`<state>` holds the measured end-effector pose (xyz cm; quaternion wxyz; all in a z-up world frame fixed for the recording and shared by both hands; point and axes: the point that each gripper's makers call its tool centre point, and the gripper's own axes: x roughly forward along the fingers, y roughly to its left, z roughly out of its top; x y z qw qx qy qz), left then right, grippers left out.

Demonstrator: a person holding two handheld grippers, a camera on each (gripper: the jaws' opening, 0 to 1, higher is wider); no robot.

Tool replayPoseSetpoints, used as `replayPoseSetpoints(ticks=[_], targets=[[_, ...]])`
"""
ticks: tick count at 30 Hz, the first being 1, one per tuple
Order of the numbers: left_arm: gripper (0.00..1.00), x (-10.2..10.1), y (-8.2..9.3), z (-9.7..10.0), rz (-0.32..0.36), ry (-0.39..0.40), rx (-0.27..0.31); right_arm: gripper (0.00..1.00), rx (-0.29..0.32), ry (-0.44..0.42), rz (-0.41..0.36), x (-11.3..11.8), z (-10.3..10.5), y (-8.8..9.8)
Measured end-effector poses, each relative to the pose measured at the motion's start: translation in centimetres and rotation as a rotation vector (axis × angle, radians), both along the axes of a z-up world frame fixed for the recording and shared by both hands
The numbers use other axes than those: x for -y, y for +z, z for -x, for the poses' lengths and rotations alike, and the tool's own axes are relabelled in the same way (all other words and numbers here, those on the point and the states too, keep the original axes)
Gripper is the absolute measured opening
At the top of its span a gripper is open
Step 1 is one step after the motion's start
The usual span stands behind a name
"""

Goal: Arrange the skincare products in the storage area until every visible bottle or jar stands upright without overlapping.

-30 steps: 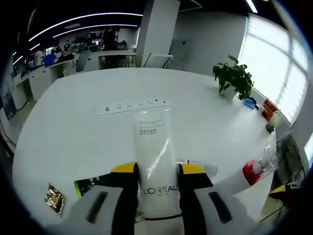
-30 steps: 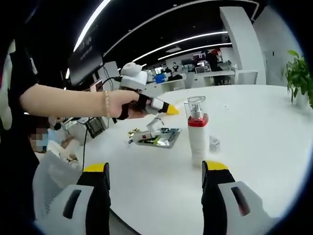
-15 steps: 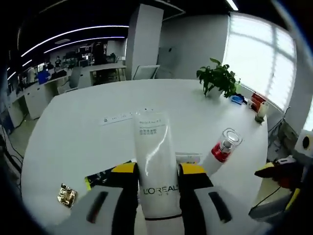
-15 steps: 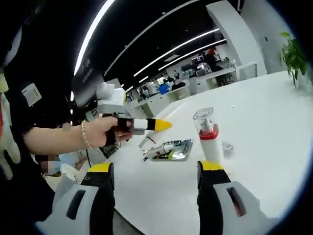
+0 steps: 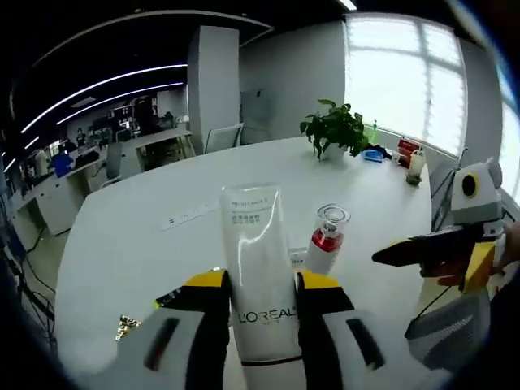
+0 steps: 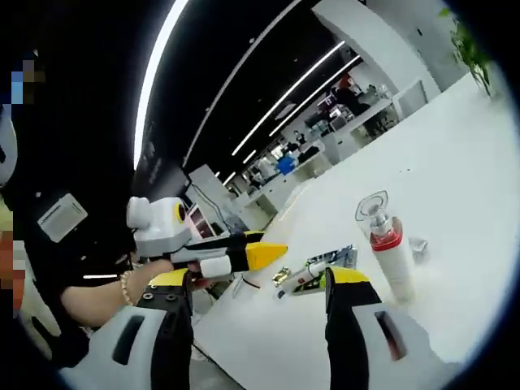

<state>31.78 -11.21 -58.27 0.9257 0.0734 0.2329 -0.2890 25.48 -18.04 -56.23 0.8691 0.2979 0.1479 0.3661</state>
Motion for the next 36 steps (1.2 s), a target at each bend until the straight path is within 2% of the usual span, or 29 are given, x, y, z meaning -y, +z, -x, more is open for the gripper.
replayPoseSetpoints(ticks=[5, 10, 13, 18, 21, 23, 28, 36], targets=[[0.25, 0.5, 0.6, 1.6, -0.005, -0.036, 0.024, 0.66, -0.029, 0.000, -0.065, -0.5, -1.1, 0.8], [0.25, 1.1, 1.3, 3.0, -0.018, -0.066, 0.050, 0.63, -0.096, 0.012, -0.132, -1.7, -2.0, 1.1], [0.25, 1.4, 1.7, 3.7, -0.034, -0.092, 0.076, 0.58, -0.127, 0.018, -0.153, -2.1, -2.8, 0.9], [0.25, 1.7, 2.0, 4.7, -0.049, -0.111, 0.091, 0.50, -0.176, 0.053, -0.152, -3.3, -2.5, 0.3], [0.25, 1.6, 2.1, 5.0, -0.076, -0.117, 0.104, 0.43, -0.215, 0.063, -0.196, -3.6, -2.4, 0.3], [0.25, 1.7, 2.1, 5.2, -0.080, -0.119, 0.106, 0.41, -0.223, 0.079, -0.221, -3.9, -2.4, 0.3], [0.25, 2.0, 2.2, 5.8, -0.103, -0.139, 0.124, 0.40, -0.258, 0.105, -0.220, -4.5, -2.1, -0.3], [0.25, 2.2, 2.3, 6.3, -0.104, -0.155, 0.125, 0.25, -0.286, 0.136, -0.244, -4.9, -1.0, -0.2]])
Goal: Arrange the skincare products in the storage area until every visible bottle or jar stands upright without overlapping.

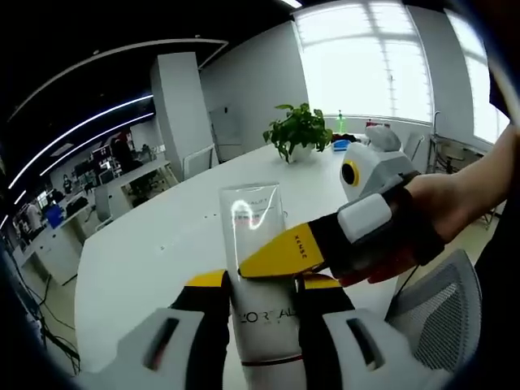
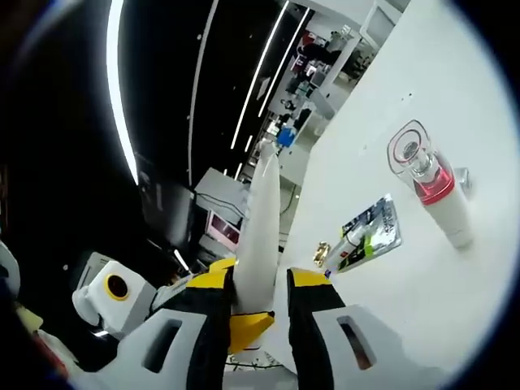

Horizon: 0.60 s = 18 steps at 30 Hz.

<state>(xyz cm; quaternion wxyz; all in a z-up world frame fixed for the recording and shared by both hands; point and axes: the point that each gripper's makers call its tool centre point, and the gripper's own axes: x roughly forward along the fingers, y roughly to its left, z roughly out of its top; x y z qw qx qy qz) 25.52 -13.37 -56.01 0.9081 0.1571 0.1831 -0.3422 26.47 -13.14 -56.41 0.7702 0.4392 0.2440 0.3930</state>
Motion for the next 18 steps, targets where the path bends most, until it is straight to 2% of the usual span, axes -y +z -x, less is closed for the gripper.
replayPoseSetpoints(ticks=[4, 7, 12, 18], targets=[[0.25, -0.1, -0.1, 0.3, 0.003, 0.002, -0.006, 0.21, 0.020, 0.016, 0.009, -0.2, 0.3, 0.3], [0.26, -0.1, 0.0, 0.5, 0.023, 0.005, -0.010, 0.18, 0.067, 0.026, 0.028, -0.3, 0.7, 0.5], [0.27, 0.1, -0.6, 1.1, 0.030, -0.001, -0.014, 0.16, 0.069, 0.056, 0.061, -0.4, 1.3, 0.2], [0.33, 0.1, -1.1, 1.5, 0.017, -0.035, 0.000, 0.15, 0.042, 0.063, 0.059, -0.2, 2.0, -0.6]])
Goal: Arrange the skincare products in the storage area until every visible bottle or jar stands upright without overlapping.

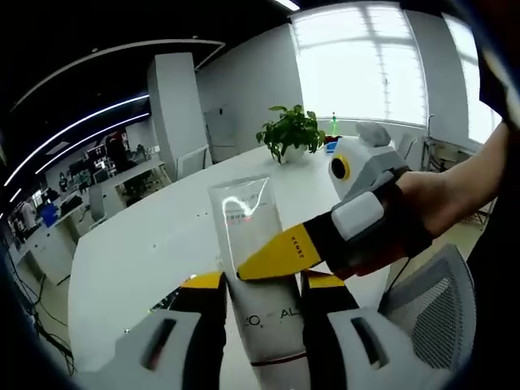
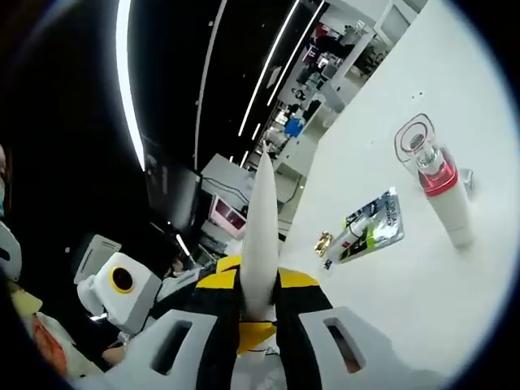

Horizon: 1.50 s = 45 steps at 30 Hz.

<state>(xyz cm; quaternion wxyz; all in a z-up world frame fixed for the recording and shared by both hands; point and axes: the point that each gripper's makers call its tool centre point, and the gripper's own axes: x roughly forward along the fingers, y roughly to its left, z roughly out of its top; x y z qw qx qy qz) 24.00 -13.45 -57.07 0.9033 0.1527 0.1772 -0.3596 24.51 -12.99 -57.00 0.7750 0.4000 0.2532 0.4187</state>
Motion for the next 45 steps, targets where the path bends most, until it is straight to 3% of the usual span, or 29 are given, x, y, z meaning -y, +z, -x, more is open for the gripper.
replayPoseSetpoints(ticks=[5, 11, 12, 15, 21, 24, 27, 33, 39, 45], targets=[[0.38, -0.5, 0.2, -0.1, 0.018, -0.016, 0.015, 0.14, 0.012, -0.005, 0.044, 1.0, -0.2, -0.8], [0.42, -0.8, 0.0, 0.7, 0.062, -0.093, -0.046, 0.14, 0.062, 0.012, 0.094, 2.0, -0.2, -1.3], [0.44, -0.5, 0.1, 1.1, 0.081, -0.146, -0.066, 0.14, 0.075, 0.026, 0.103, 2.1, -0.2, -1.4], [0.50, -0.4, 0.9, 1.4, 0.155, -0.203, -0.107, 0.14, 0.157, 0.081, 0.130, 2.0, 0.3, -1.2], [0.50, 0.1, 4.3, 0.9, 0.326, -0.275, -0.179, 0.14, 0.300, 0.214, 0.184, 1.5, 1.5, -0.6], [0.51, -0.1, 4.5, 0.6, 0.303, -0.309, -0.176, 0.14, 0.352, 0.264, 0.181, 1.2, 1.9, -0.1], [0.49, 0.3, 4.0, 1.1, 0.218, -0.366, -0.191, 0.14, 0.429, 0.326, 0.186, 0.7, 2.7, 0.8], [0.38, 1.6, 5.2, 2.0, 0.271, -0.427, -0.203, 0.14, 0.535, 0.436, 0.235, -0.3, 4.0, 1.2], [0.27, 1.9, 5.3, 2.1, 0.270, -0.466, -0.200, 0.14, 0.570, 0.495, 0.237, -1.1, 4.5, 1.3], [0.23, 1.8, 5.5, 2.4, 0.251, -0.481, -0.188, 0.14, 0.599, 0.535, 0.240, -1.1, 4.8, 1.4]])
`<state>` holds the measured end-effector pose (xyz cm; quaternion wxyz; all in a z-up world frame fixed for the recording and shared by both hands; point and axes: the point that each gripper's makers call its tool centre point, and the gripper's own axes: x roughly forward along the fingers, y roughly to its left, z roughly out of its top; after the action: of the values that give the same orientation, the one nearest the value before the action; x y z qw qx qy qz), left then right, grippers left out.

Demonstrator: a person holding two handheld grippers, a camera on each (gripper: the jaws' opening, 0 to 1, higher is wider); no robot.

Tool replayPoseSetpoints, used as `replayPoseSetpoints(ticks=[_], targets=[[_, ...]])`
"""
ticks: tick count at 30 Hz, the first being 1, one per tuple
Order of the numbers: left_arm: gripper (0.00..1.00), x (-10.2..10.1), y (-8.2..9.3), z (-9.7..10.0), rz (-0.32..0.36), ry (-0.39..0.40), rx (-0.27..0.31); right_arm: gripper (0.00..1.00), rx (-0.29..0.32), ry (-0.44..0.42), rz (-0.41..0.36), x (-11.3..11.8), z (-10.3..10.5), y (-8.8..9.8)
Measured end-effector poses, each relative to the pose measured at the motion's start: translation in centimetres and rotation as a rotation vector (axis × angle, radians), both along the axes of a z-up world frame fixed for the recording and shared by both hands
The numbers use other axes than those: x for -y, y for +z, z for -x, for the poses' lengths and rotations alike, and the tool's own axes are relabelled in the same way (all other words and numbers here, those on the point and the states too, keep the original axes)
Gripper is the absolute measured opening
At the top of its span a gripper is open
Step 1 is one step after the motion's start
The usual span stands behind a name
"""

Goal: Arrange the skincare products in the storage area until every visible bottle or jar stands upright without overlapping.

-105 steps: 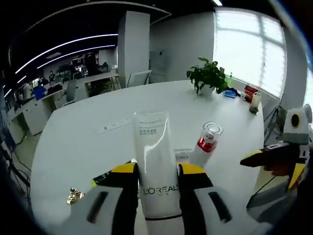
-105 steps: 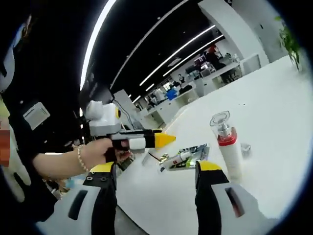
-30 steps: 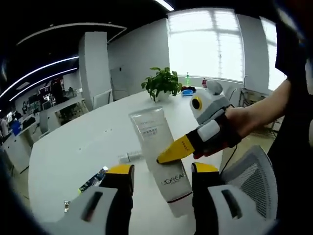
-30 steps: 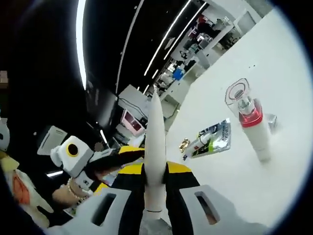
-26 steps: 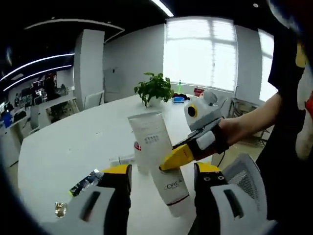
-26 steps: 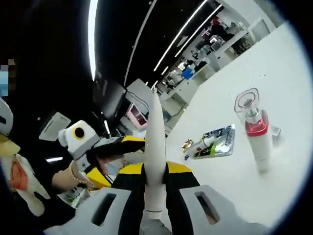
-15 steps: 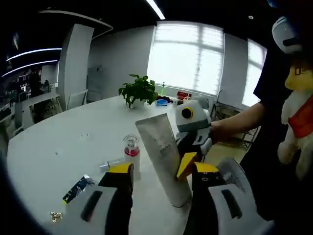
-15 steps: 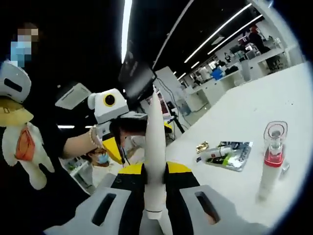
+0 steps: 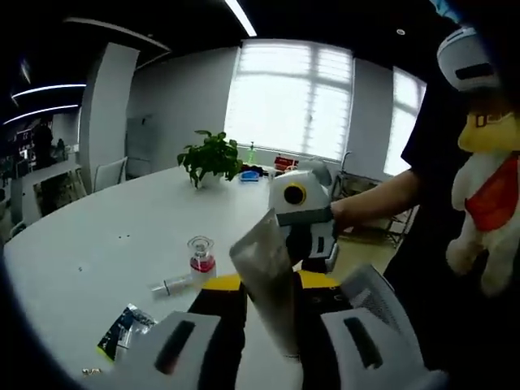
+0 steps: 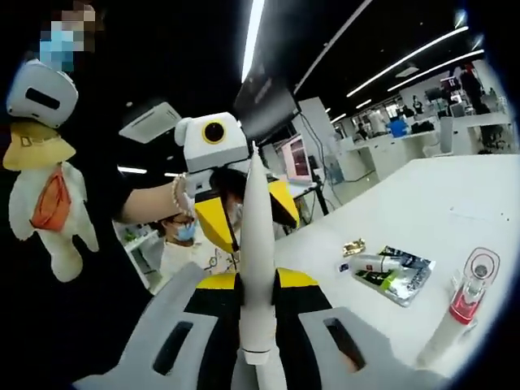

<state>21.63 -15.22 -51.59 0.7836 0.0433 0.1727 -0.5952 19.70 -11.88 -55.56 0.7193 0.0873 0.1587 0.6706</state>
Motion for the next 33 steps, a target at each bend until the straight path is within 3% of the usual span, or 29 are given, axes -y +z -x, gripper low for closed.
replayPoseSetpoints(ticks=[8, 11, 15, 17, 20, 22, 25, 28, 33], targets=[[0.15, 0.2, 0.0, 0.9, -0.022, -0.068, -0.009, 0.15, 0.074, 0.109, 0.071, 0.7, 0.7, -0.3], [0.13, 0.7, 0.1, 1.4, -0.038, -0.090, 0.021, 0.15, 0.094, 0.140, 0.092, 1.0, 0.8, -0.3], [0.11, 1.0, 0.2, 1.4, -0.029, -0.093, 0.016, 0.17, 0.102, 0.148, 0.095, 1.3, 0.8, -0.3], [0.10, 1.1, 0.6, 1.2, 0.015, -0.083, -0.004, 0.17, 0.110, 0.126, 0.081, 1.6, 0.6, 0.0], [0.09, 1.1, 1.6, 0.4, 0.092, -0.048, -0.041, 0.20, 0.055, 0.033, 0.008, 1.7, -0.3, 1.1], [0.09, 1.1, 1.9, 0.2, 0.113, -0.042, -0.046, 0.21, 0.068, -0.003, -0.022, 1.9, -0.5, 1.2], [0.09, 1.4, 2.8, -0.1, 0.152, -0.039, -0.051, 0.25, 0.042, 0.001, 0.042, 1.9, 0.1, -0.8], [0.09, 1.6, 3.4, -0.4, 0.179, -0.040, -0.058, 0.30, 0.026, -0.008, 0.030, 1.5, 0.5, -1.3], [0.09, 1.6, 3.6, -0.7, 0.195, -0.042, -0.062, 0.24, 0.054, -0.051, 0.020, 1.4, -0.2, -1.2]])
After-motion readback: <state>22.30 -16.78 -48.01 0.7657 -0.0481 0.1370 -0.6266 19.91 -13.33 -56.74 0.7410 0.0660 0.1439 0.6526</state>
